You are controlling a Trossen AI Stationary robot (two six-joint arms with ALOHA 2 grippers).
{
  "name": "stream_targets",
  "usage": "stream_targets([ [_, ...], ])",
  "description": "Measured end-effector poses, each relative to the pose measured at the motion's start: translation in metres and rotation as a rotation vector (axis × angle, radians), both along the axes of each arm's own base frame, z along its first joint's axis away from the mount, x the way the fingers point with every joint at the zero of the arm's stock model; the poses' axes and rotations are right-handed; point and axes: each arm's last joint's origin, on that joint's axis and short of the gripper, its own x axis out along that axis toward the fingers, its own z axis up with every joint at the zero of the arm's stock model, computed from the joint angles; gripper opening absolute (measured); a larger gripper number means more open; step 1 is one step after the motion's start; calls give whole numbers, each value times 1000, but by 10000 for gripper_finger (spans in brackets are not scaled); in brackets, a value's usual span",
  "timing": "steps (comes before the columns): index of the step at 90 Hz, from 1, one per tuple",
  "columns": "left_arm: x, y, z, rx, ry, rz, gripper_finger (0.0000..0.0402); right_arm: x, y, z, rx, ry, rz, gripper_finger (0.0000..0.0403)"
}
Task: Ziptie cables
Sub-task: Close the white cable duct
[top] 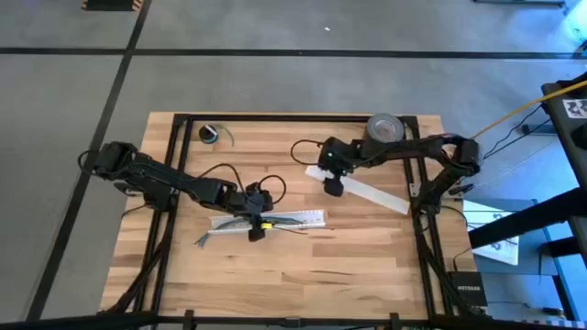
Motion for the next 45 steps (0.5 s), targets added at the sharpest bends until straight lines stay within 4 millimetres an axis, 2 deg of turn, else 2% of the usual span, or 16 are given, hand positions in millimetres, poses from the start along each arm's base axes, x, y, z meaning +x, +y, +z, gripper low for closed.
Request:
stream_targets([
  [6,0,0,0,0,0,0,253,-1,0,4,-24,-11,5,292],
  [18,0,0,0,0,0,-1,253,-3,-6,-1,-47,-58,-17,292],
  [45,0,0,0,5,0,-6,253,-23,0,-41,-50,-203,-105,292],
])
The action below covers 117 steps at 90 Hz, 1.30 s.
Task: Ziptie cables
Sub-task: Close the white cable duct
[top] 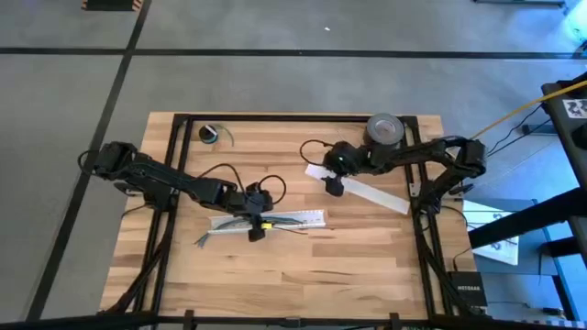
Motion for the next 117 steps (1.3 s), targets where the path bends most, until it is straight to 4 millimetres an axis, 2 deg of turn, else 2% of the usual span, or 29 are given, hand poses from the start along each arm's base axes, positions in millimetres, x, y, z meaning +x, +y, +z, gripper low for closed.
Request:
stream_targets([
  [16,0,0,0,1,0,-1,253,-17,5,-18,-18,-87,-50,292],
  [34,0,0,0,2,-1,-2,253,-26,10,-25,-1,-145,-36,292],
  [66,0,0,0,2,-1,-2,253,-13,10,-13,40,-224,29,291],
  [97,0,0,0,2,-1,-1,253,-20,15,-39,39,-107,12,291],
  [117,0,0,0,2,0,-1,253,-19,14,-41,-1,-106,18,291],
])
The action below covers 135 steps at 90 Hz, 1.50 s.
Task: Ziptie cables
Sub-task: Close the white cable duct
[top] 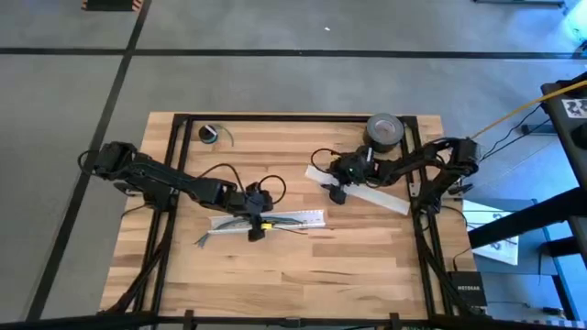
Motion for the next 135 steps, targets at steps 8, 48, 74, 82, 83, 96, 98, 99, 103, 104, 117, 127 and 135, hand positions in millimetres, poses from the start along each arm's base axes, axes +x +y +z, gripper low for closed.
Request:
stream_targets([
  [8,0,0,0,0,0,0,253,0,0,-1,1,8,1,281],
  [48,0,0,0,1,0,-1,253,1,0,0,-2,15,6,209],
  [74,2,0,2,6,-25,-11,253,6,-2,28,-8,-29,22,213],
  [82,6,-1,6,14,-86,-32,253,8,-2,40,-9,-32,24,211],
  [83,7,-1,7,16,-96,-35,253,8,-2,41,-9,-32,24,211],
  [96,17,-3,12,56,-210,-87,253,9,-3,54,-13,-25,29,213],
  [98,18,-3,12,65,-226,-95,253,10,-3,56,-15,-27,29,213],
  [99,19,-4,12,69,-235,-99,253,10,-3,57,-16,-28,28,213],
  [103,24,-4,11,88,-267,-118,253,11,-3,60,-20,-33,30,213],
  [104,25,-5,10,93,-274,-122,253,11,-3,60,-21,-34,30,213],
  [117,39,-2,0,120,-325,-164,265,13,-4,63,-26,-39,32,213],
  [127,55,3,-10,127,-291,-158,284,13,-4,63,-24,-35,32,213],
  [135,71,5,-17,140,-276,-157,295,12,-4,62,-21,-26,32,213],
])
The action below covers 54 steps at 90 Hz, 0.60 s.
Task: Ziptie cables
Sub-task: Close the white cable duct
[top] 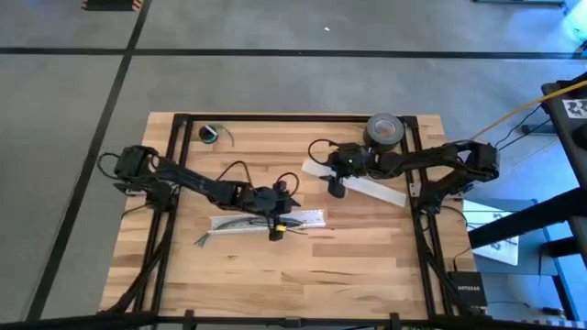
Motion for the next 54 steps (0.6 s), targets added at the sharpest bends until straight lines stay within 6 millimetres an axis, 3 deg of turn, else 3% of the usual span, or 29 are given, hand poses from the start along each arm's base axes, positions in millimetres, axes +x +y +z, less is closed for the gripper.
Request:
stream_targets([
  [25,37,1,-22,42,38,-15,301,0,0,0,-11,-1,9,214],
  [54,47,13,-42,-17,79,5,302,0,0,1,-15,-3,11,215],
])
